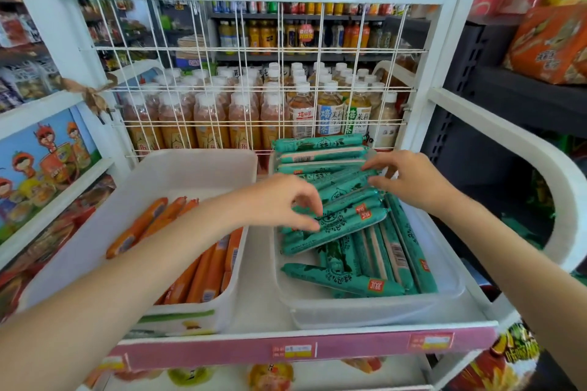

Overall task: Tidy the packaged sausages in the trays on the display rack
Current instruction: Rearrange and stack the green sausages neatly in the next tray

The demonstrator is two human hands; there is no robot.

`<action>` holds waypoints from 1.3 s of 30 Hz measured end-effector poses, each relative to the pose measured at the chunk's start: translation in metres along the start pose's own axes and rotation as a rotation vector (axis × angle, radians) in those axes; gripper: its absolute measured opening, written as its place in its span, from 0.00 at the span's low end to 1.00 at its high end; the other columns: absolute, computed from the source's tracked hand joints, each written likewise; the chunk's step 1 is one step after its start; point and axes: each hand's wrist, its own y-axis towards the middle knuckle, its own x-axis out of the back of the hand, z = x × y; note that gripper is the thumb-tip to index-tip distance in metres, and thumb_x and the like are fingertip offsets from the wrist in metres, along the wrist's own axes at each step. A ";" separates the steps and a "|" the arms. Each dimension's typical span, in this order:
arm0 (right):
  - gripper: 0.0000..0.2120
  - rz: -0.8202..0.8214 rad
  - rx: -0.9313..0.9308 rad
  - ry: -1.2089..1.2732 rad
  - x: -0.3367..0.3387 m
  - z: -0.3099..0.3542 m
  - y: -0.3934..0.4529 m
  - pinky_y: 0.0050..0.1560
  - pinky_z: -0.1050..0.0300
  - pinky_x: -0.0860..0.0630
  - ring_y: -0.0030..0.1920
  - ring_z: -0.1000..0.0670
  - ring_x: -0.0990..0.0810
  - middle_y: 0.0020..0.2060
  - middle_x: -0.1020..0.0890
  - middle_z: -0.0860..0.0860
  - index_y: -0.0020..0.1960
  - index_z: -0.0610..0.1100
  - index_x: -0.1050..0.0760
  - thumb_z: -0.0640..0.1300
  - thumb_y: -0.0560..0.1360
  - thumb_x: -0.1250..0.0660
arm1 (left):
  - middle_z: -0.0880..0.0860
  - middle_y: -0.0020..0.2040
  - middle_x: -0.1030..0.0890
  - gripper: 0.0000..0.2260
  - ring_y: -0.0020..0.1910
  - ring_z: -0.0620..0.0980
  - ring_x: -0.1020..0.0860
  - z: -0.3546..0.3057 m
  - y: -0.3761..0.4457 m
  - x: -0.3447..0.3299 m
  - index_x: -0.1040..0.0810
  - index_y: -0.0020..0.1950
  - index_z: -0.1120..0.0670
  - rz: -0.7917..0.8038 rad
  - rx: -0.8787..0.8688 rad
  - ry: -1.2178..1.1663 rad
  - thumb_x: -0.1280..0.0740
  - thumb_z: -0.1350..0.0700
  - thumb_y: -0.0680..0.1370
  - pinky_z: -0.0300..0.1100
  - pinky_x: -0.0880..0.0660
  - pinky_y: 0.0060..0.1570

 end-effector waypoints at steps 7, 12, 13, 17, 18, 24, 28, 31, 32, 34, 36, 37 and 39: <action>0.13 -0.032 0.113 -0.062 0.008 0.000 -0.012 0.49 0.63 0.29 0.49 0.52 0.24 0.56 0.21 0.48 0.59 0.44 0.23 0.43 0.74 0.33 | 0.45 0.48 0.24 0.17 0.47 0.45 0.27 -0.009 0.015 -0.040 0.21 0.56 0.51 0.296 -0.164 0.400 0.29 0.44 0.70 0.38 0.31 0.48; 0.07 -0.095 0.196 0.089 0.018 0.000 -0.025 0.47 0.66 0.25 0.45 0.58 0.22 0.46 0.20 0.55 0.52 0.46 0.20 0.40 0.75 0.34 | 0.48 0.47 0.21 0.16 0.40 0.43 0.27 -0.003 0.017 -0.031 0.21 0.56 0.53 0.156 -0.089 0.393 0.34 0.45 0.74 0.37 0.29 0.44; 0.07 -0.096 0.212 0.155 0.022 0.002 -0.027 0.45 0.69 0.25 0.44 0.58 0.21 0.44 0.20 0.56 0.50 0.46 0.20 0.39 0.75 0.34 | 0.48 0.45 0.21 0.15 0.40 0.44 0.26 -0.001 0.018 -0.028 0.21 0.54 0.54 0.095 -0.053 0.420 0.36 0.45 0.75 0.37 0.29 0.45; 0.07 0.088 0.366 0.301 0.028 0.017 -0.034 0.48 0.68 0.23 0.45 0.58 0.20 0.42 0.17 0.54 0.47 0.44 0.18 0.36 0.73 0.32 | 0.48 0.40 0.25 0.16 0.43 0.49 0.24 0.010 0.026 -0.023 0.25 0.45 0.54 -0.116 0.063 0.595 0.38 0.41 0.75 0.48 0.31 0.57; 0.07 0.193 0.423 0.243 0.022 0.022 -0.034 0.50 0.67 0.24 0.45 0.58 0.19 0.43 0.17 0.53 0.48 0.44 0.18 0.36 0.73 0.32 | 0.48 0.42 0.25 0.17 0.46 0.49 0.26 0.012 0.027 -0.024 0.27 0.45 0.53 -0.138 0.083 0.595 0.36 0.40 0.73 0.47 0.33 0.57; 0.20 0.740 0.610 -0.461 -0.044 0.042 -0.029 0.56 0.50 0.29 0.57 0.47 0.30 0.60 0.24 0.47 0.66 0.49 0.29 0.39 0.74 0.38 | 0.52 0.57 0.31 0.25 0.57 0.53 0.33 0.018 0.031 -0.023 0.38 0.51 0.51 -0.024 0.152 0.621 0.31 0.38 0.67 0.45 0.34 0.51; 0.25 0.877 0.621 -0.734 -0.062 0.050 -0.025 0.53 0.48 0.28 0.61 0.45 0.34 0.67 0.31 0.50 0.70 0.51 0.37 0.44 0.74 0.37 | 0.53 0.58 0.32 0.27 0.57 0.53 0.33 0.020 0.030 -0.022 0.41 0.49 0.49 0.007 0.165 0.612 0.28 0.39 0.66 0.44 0.37 0.49; 0.25 0.916 0.640 -0.787 -0.065 0.056 -0.023 0.56 0.46 0.27 0.62 0.44 0.31 0.67 0.34 0.51 0.70 0.49 0.38 0.43 0.75 0.36 | 0.52 0.56 0.31 0.26 0.54 0.52 0.34 0.020 0.029 -0.025 0.41 0.49 0.49 0.003 0.186 0.581 0.28 0.39 0.66 0.43 0.38 0.47; 0.25 0.903 0.659 -0.802 -0.066 0.057 -0.023 0.55 0.45 0.27 0.62 0.43 0.30 0.67 0.35 0.50 0.70 0.48 0.37 0.42 0.75 0.36 | 0.52 0.55 0.31 0.26 0.52 0.51 0.35 0.020 0.029 -0.025 0.41 0.49 0.49 0.000 0.194 0.573 0.28 0.39 0.66 0.43 0.38 0.47; 0.23 0.829 0.726 -0.835 -0.068 0.060 -0.023 0.51 0.46 0.25 0.61 0.43 0.30 0.66 0.36 0.50 0.68 0.47 0.36 0.38 0.74 0.36 | 0.51 0.53 0.32 0.26 0.49 0.50 0.36 0.020 0.029 -0.024 0.40 0.49 0.49 -0.003 0.206 0.558 0.28 0.40 0.66 0.42 0.38 0.46; 0.22 0.735 0.807 -0.820 -0.068 0.060 -0.024 0.44 0.50 0.28 0.59 0.44 0.29 0.64 0.35 0.50 0.65 0.46 0.34 0.38 0.73 0.35 | 0.50 0.50 0.34 0.25 0.48 0.50 0.37 0.019 0.029 -0.025 0.40 0.49 0.49 -0.006 0.207 0.545 0.28 0.40 0.66 0.42 0.39 0.46; 0.22 0.696 0.838 -0.793 -0.067 0.059 -0.024 0.41 0.51 0.31 0.57 0.45 0.29 0.62 0.34 0.50 0.64 0.46 0.33 0.40 0.72 0.34 | 0.50 0.50 0.34 0.24 0.48 0.50 0.36 0.019 0.028 -0.024 0.39 0.49 0.49 -0.005 0.207 0.539 0.28 0.41 0.67 0.42 0.39 0.45; 0.22 0.638 0.885 -0.749 -0.064 0.055 -0.024 0.38 0.53 0.36 0.55 0.46 0.30 0.61 0.33 0.50 0.62 0.46 0.32 0.45 0.70 0.32 | 0.51 0.50 0.32 0.24 0.48 0.51 0.35 0.020 0.029 -0.023 0.38 0.49 0.49 -0.007 0.212 0.522 0.28 0.41 0.67 0.42 0.39 0.45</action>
